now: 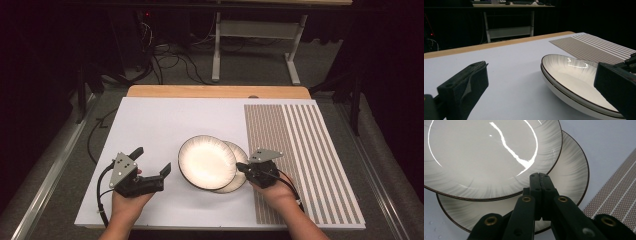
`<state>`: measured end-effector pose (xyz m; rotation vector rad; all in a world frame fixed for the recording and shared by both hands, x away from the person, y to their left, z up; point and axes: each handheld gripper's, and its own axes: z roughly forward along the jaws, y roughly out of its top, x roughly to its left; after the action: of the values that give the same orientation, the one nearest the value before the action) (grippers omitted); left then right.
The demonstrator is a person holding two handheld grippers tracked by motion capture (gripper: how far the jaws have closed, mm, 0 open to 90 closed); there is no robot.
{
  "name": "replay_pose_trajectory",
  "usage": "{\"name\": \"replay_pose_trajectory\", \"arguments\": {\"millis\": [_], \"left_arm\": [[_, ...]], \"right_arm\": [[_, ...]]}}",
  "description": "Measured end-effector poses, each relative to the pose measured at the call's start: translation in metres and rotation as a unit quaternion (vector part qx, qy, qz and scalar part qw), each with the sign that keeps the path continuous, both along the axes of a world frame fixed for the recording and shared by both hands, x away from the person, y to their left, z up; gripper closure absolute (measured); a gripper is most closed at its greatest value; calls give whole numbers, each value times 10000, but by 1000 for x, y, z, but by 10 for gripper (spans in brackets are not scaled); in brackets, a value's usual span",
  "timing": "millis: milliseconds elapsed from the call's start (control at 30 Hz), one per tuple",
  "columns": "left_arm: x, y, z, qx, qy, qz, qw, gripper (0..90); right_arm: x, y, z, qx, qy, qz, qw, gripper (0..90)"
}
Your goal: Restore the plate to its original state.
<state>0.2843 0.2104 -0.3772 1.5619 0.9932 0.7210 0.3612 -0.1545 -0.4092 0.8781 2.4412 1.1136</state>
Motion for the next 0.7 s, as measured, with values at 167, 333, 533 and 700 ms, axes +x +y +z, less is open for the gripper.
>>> {"name": "replay_pose_trajectory", "arguments": {"millis": [167,333,533,700], "left_arm": [[0,0,0,7,7,0,10000,1],[0,1,0,12,-10,17,10000,1],[0,1,0,16,-9,16,10000,1],[0,0,0,21,-10,13,10000,1]], "right_arm": [[0,0,0,-13,11,2,10000,900],[0,-1,0,-2,8,-22,10000,900],[0,-4,1,-12,-4,-29,10000,900],[0,-6,2,14,-12,-82,10000,900]]}}
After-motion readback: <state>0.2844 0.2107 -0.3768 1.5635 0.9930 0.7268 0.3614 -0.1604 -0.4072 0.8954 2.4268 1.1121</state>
